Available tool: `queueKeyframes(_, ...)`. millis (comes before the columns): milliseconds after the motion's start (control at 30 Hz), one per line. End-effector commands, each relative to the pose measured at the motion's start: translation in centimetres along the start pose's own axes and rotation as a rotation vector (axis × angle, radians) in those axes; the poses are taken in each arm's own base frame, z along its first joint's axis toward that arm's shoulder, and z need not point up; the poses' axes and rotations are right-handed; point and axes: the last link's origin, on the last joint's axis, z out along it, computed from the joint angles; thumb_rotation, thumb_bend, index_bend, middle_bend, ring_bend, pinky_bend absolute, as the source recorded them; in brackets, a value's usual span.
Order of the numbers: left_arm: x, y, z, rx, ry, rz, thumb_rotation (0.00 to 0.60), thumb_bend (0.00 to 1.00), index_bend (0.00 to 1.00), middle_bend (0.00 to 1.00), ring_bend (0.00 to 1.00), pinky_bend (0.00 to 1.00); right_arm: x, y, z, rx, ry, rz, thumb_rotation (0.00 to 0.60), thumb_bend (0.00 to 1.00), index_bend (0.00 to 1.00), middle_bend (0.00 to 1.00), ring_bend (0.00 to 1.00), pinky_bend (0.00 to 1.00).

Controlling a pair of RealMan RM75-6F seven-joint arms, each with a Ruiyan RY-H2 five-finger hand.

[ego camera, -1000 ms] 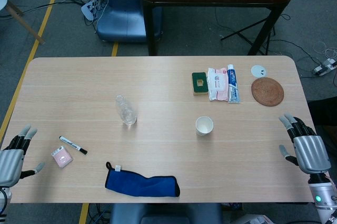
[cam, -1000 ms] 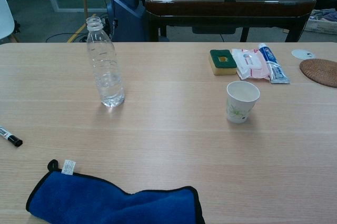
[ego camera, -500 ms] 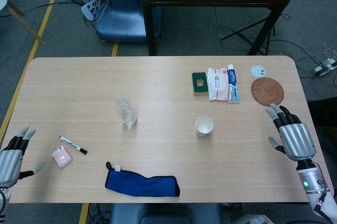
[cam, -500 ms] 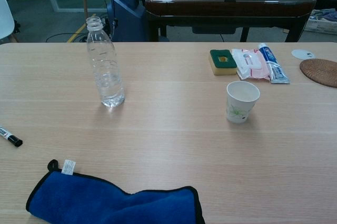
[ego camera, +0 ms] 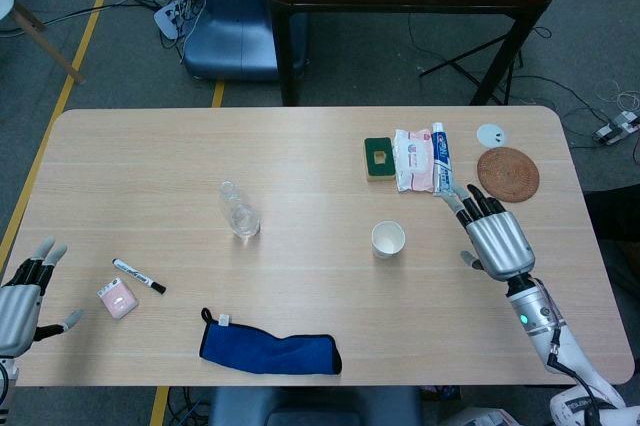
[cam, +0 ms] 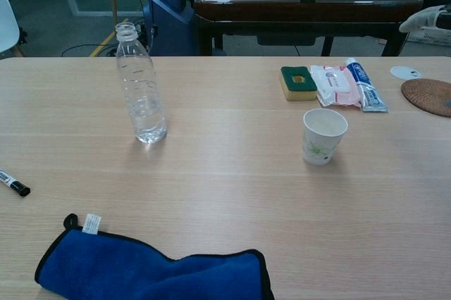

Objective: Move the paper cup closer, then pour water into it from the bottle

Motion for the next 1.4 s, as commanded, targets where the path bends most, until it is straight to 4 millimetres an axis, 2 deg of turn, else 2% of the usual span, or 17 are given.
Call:
queueKeyframes(33,0.0,-0.1,0.0,0.003,-0.001,0.002,0.600,0.13,0.10,0.01,0.14,0.48,-0.4,-1.3,1.4,0.028,-0.027,-0.011,0.600,0.13,0.13,0.04,0.04,0.27)
queueKeyframes(367,-0.1,-0.2,0.1,0.010,-0.007,0.000,0.600,0.13,0.11,0.02,0.14,0.48,-2.0,-4.8,4.4,0.098,-0.106,-0.034,0.600,0.13,0.13,0.02,0.02,0.27)
queueKeyframes(567,-0.2,-0.2,0.2,0.012,-0.009,-0.004,0.600,0.13,0.11,0.02,0.14,0.48,-2.7,-6.7,5.6,0.137,-0.145,-0.051,0.600,0.12,0.13,0.02,0.02,0.27)
queueKeyframes(1100,0.0,-0.2,0.1,0.008,-0.010,-0.009,0.600,0.13,0.11,0.02,0.14,0.48,-4.7,-8.6,7.7,0.156,-0.205,-0.044,0.600,0.12,0.13,0.07,0.02,0.27)
queueKeyframes(1233,0.0,-0.3,0.1,0.011,-0.008,-0.012,0.600,0.13,0.11,0.02,0.14,0.48,-5.2,-9.0,8.3,0.166,-0.216,-0.033,0.600,0.12,0.14,0.10,0.04,0.27)
queueKeyframes(1333,0.1,-0.3,0.1,0.012,-0.009,-0.013,0.600,0.13,0.11,0.02,0.14,0.48,-5.6,-9.2,8.6,0.172,-0.220,-0.025,0.600,0.12,0.17,0.13,0.08,0.29)
queueKeyframes(1400,0.1,-0.4,0.2,0.014,-0.011,-0.013,0.600,0.13,0.11,0.02,0.14,0.48,-5.8,-9.3,8.7,0.176,-0.221,-0.021,0.600,0.12,0.23,0.16,0.11,0.32)
